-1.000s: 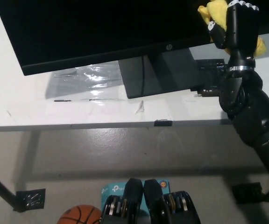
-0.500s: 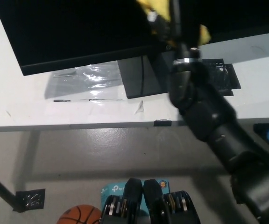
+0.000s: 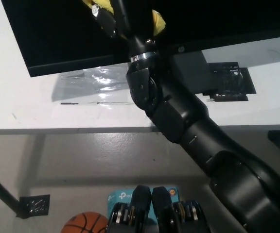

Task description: The robot uses its right hand to pick up the cloth kept in the middle of the desk and use it to wipe the monitor in the middle of the desk by swiping its screen twice

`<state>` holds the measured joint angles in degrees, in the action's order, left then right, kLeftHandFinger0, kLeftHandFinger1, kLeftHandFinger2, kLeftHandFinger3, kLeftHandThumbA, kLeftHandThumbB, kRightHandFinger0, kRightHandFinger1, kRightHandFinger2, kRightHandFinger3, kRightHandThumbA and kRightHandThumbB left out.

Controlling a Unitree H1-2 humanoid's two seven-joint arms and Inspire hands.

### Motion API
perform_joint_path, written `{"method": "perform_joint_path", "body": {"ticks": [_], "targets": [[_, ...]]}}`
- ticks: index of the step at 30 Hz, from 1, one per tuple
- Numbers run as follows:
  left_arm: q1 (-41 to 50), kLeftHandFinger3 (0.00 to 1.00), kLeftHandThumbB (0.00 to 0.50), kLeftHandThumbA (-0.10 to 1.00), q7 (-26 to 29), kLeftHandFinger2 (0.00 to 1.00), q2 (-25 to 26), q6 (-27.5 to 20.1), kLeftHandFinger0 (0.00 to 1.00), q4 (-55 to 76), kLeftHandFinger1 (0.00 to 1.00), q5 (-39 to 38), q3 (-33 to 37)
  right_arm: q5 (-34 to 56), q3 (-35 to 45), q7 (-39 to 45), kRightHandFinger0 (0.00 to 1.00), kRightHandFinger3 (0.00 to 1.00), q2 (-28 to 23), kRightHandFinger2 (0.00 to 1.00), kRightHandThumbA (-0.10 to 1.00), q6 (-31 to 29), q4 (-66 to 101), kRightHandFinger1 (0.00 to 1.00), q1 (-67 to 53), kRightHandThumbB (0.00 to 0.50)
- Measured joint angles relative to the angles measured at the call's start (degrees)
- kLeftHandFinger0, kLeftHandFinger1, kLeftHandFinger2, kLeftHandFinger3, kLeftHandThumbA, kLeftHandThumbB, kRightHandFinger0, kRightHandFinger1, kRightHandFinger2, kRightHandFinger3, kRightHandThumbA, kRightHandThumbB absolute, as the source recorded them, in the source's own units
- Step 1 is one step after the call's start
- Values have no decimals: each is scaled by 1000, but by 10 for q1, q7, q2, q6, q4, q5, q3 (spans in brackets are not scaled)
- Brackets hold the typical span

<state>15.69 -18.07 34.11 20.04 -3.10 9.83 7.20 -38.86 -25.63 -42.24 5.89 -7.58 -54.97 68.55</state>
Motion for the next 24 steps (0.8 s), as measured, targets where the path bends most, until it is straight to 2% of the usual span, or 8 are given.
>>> {"method": "perform_joint_path", "body": {"ticks": [4, 7, 9, 11, 15, 20, 22, 24], "targets": [[-2, 1000, 45, 76, 0, 890, 0, 0, 831, -11, 820, 4, 4, -7, -6, 4, 0, 737, -16, 4, -100, -1, 17, 0, -15, 1], [-1, 1000, 37, 58, 0, 897, 0, -1, 825, -13, 826, 3, 3, -7, -8, 20, 0, 733, -39, 133, -100, -1, 60, 2, -45, 0], [-1, 1000, 40, 58, 0, 903, 0, -1, 844, -12, 838, 2, 1, -9, -9, 30, 0, 698, -55, 82, -100, -2, 92, 0, -70, 0], [-1, 1000, 56, 73, 0, 875, 0, -2, 831, -13, 818, 2, -1, -13, -11, 37, 1, 702, -73, 253, -100, -6, 119, 51, -95, 0], [-4, 1000, 43, 67, 1, 868, 0, -4, 817, -21, 814, 0, -6, -15, -10, 53, 0, 769, -112, 112, -100, -9, 182, 0, -147, 0], [-12, 1000, 57, 97, 1, 901, -1, -6, 849, -34, 851, 0, -11, -15, 1, 86, 0, 735, -164, 45, -100, -9, 289, 0, -227, 0], [-13, 1000, 54, 96, 1, 911, -1, -5, 857, -34, 858, 0, -13, -15, 7, 98, 0, 737, -181, 33, -100, -8, 321, 0, -252, 0], [-12, 1000, 54, 91, 1, 911, -1, -6, 856, -35, 857, -1, -16, -15, 15, 109, 0, 731, -192, 118, -100, -7, 339, 6, -271, 0]]}}
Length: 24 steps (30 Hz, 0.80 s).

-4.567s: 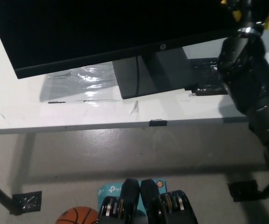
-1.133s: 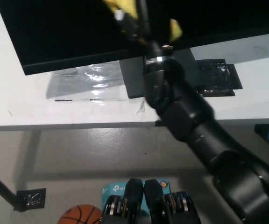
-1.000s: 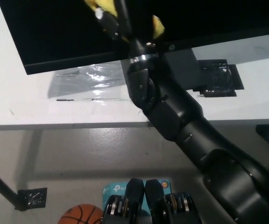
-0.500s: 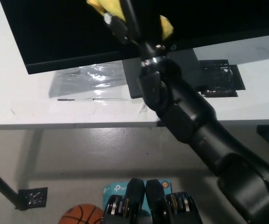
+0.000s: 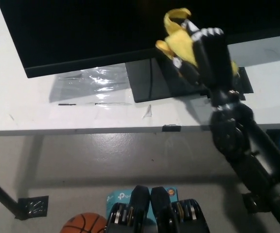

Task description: The robot uses its right hand to pick up the cloth kept in the middle of the desk and use it to wipe the monitor in the middle of the desk by swiping its screen twice

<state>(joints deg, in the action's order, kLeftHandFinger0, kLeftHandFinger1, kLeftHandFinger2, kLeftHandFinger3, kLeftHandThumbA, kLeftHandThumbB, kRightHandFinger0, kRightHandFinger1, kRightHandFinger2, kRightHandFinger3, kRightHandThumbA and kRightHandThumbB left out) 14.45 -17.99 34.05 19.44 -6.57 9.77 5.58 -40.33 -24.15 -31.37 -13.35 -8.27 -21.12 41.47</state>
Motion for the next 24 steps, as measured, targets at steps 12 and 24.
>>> {"method": "perform_joint_path", "body": {"ticks": [12, 24], "targets": [[5, 1000, 49, 74, 0, 899, -3, -3, 842, 0, 845, -4, -8, -6, 22, 21, 0, 698, -39, 0, -100, -2, -116, 0, -26, 8], [7, 1000, 54, 73, 0, 893, -3, -3, 823, 9, 837, -8, -24, -17, 6, 15, 0, 689, -57, 40, -100, -19, -353, 0, 47, 30]]}}
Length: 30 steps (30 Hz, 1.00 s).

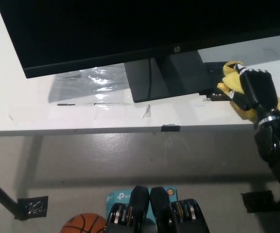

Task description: The robot uses its right hand to pick up the cloth kept in the middle of the desk and use it to wipe the monitor in the middle of the desk by swiping its screen twice

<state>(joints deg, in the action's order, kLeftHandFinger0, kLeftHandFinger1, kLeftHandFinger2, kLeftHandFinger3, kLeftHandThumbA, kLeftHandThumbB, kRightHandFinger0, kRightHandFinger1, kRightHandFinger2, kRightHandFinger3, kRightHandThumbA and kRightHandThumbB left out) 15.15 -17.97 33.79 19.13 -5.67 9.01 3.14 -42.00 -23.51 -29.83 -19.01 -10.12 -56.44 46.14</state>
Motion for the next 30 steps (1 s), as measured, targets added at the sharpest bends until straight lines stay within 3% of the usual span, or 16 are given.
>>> {"method": "perform_joint_path", "body": {"ticks": [1, 2, 3, 4, 6, 7, 8, 9, 10, 11, 14, 16, 20, 23, 30], "targets": [[0, 1000, 60, 80, 0, 888, 0, 0, 831, 0, 837, 0, -2, 0, -1, 0, 0, 700, 0, 0, -100, 0, -10, 0, 5, 49], [-1, 1000, 58, 83, 0, 885, 0, 0, 825, 0, 832, 0, -2, 0, -1, 0, 19, 712, 0, 83, -100, 0, -14, 58, 7, 24], [-1, 1000, 58, 85, 0, 884, 0, 0, 821, 0, 830, 0, -3, 1, -1, 3, 1, 728, 1, 85, -100, 1, -15, 40, 8, 22], [0, 1000, 51, 83, 0, 892, 0, 0, 834, 0, 840, 0, -4, 2, -1, 9, 94, 729, 1, 212, -100, 2, -15, 144, 8, 45], [0, 1000, 49, 84, 0, 902, 0, 0, 850, 0, 848, 0, -5, 2, -3, 22, 387, 837, 1, 517, -97, 9, -11, 428, 7, 55], [-1, 1000, 51, 90, 0, 907, 0, 0, 856, 0, 851, 0, -5, 1, -4, 33, 524, 958, 1, 713, 12, 17, -3, 622, 6, 31], [-1, 1000, 53, 102, 0, 909, 0, 1, 856, 0, 851, 0, -5, 1, -5, 47, 698, 1000, 1, 995, 262, 26, 9, 932, 4, 55], [-1, 1000, 52, 105, 0, 909, 0, 1, 856, 0, 851, 0, -6, 1, -6, 59, 778, 1000, 1, 1000, 345, 35, 23, 1000, 2, 61], [-1, 1000, 51, 103, 0, 905, 0, 1, 854, 0, 848, 0, -6, 1, -7, 69, 945, 1000, 1, 1000, 458, 43, 35, 1000, 0, 110], [-1, 1000, 50, 88, 0, 905, 0, 1, 853, 0, 850, 0, -6, 1, -7, 77, 1000, 1000, 1, 1000, 579, 49, 43, 1000, -3, 249], [-2, 1000, 50, 88, 0, 902, 0, 3, 859, 0, 853, 0, -5, 2, -8, 121, 1000, 1000, 1, 1000, 713, 82, 100, 1000, -20, 359], [-2, 1000, 57, 90, 0, 867, 0, 3, 810, 0, 809, 0, -5, 2, -8, 147, 1000, 1000, 2, 1000, 816, 102, 139, 1000, -34, 424], [-3, 1000, 53, 98, 0, 871, -1, 3, 819, -2, 817, 0, -5, 2, -8, 196, 1000, 1000, 2, 1000, 923, 138, 216, 1000, -59, 490], [-3, 1000, 56, 86, 0, 886, -1, 3, 838, -2, 834, -1, -5, 2, -9, 235, 1000, 1000, 1, 1000, 963, 165, 275, 1000, -80, 483], [-3, 1000, 57, 109, 0, 894, -1, 3, 844, -5, 843, -1, -5, 3, -9, 323, 1000, 1000, -5, 1000, 940, 224, 396, 1000, -108, 475]]}}
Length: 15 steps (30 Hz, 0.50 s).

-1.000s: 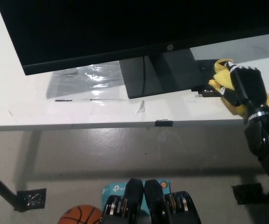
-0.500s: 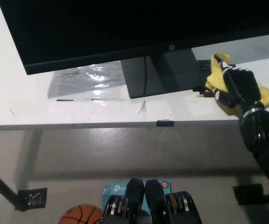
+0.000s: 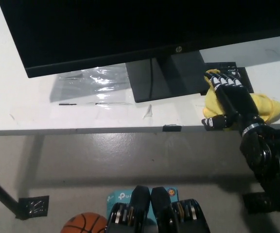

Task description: The robot uses its right hand to pick up the cloth kept in the middle of the desk and use it to wipe the monitor in the middle of the desk by swiping its screen twice

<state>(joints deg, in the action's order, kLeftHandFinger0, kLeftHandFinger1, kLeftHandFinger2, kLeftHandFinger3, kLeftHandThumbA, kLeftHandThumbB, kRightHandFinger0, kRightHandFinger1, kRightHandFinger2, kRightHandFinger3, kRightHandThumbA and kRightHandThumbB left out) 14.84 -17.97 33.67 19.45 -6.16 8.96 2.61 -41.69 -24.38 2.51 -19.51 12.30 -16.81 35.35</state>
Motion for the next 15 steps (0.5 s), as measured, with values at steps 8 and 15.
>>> {"method": "perform_joint_path", "body": {"ticks": [8, 15], "targets": [[3, 1000, 55, 85, 0, 871, 0, 0, 813, -1, 820, 0, -1, 0, 2, 99, 1000, 1000, -33, 1000, 851, 65, 120, 1000, -7, 480], [5, 1000, 52, 73, 0, 837, 0, -2, 779, -1, 784, -1, -3, -1, 17, 143, 1000, 1000, -42, 1000, 773, 104, 147, 1000, -9, 500]]}}
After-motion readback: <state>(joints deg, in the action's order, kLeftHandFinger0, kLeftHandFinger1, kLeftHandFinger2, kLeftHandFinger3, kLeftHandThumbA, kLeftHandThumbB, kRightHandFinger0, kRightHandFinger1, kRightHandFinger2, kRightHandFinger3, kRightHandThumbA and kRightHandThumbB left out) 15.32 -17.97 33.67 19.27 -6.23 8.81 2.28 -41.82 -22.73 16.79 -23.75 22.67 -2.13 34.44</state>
